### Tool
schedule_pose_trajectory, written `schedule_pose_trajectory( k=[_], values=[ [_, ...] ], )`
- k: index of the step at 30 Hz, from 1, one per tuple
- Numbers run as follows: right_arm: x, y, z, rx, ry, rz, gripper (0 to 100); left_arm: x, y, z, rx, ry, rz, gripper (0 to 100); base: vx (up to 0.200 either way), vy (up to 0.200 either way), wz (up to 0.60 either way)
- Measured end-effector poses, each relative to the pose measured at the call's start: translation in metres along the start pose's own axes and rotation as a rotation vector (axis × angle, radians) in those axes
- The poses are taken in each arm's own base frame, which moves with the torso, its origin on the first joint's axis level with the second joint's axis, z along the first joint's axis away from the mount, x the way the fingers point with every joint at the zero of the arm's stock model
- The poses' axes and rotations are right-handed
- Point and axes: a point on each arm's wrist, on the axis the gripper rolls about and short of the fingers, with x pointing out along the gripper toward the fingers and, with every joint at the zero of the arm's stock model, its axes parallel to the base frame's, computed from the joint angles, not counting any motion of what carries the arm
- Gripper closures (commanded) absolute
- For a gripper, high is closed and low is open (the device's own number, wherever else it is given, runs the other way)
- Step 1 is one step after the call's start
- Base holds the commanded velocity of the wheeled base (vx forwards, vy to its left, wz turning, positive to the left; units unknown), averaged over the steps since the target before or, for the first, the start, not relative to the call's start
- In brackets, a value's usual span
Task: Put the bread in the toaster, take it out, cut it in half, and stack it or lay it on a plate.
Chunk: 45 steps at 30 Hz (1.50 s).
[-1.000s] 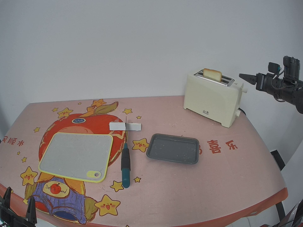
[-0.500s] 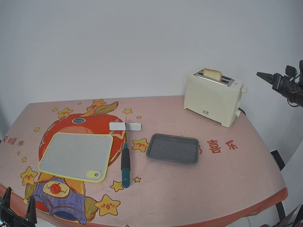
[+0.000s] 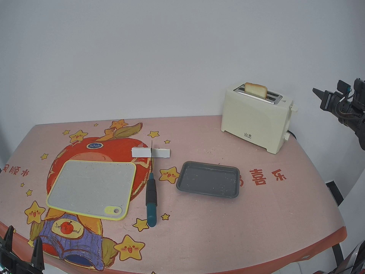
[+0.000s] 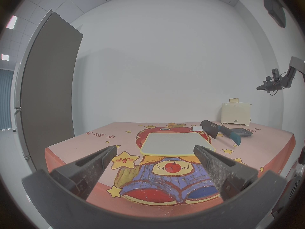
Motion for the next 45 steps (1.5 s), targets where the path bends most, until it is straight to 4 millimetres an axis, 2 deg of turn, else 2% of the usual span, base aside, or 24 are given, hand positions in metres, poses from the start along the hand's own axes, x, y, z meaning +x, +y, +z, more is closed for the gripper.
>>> schedule_pose_trajectory(
  k=[5,11,23,31,38,45],
  values=[
    [0.014,-0.007,-0.011,-0.026,-0.048,0.028,100,0.000,0.000,0.000,0.000,0.000,0.000,0,0.000,0.000,0.00],
    [0.029,-0.007,-0.035,-0.017,0.003,0.051,100,0.000,0.000,0.000,0.000,0.000,-0.001,0,0.000,0.000,0.00],
    [0.035,0.011,-0.045,-0.039,0.025,0.035,100,0.000,0.000,0.000,0.000,0.000,0.000,0,0.000,0.000,0.00],
    [0.034,0.014,-0.046,-0.044,0.027,0.041,100,0.000,0.000,0.000,0.000,0.000,0.000,0,0.000,0.000,0.00],
    [0.035,0.014,-0.039,-0.067,-0.060,0.050,100,0.000,0.000,0.000,0.000,0.000,0.000,0,0.000,0.000,0.00],
    [0.039,0.011,-0.048,-0.063,-0.039,0.045,100,0.000,0.000,0.000,0.000,0.000,0.000,0,0.000,0.000,0.00]
  ],
)
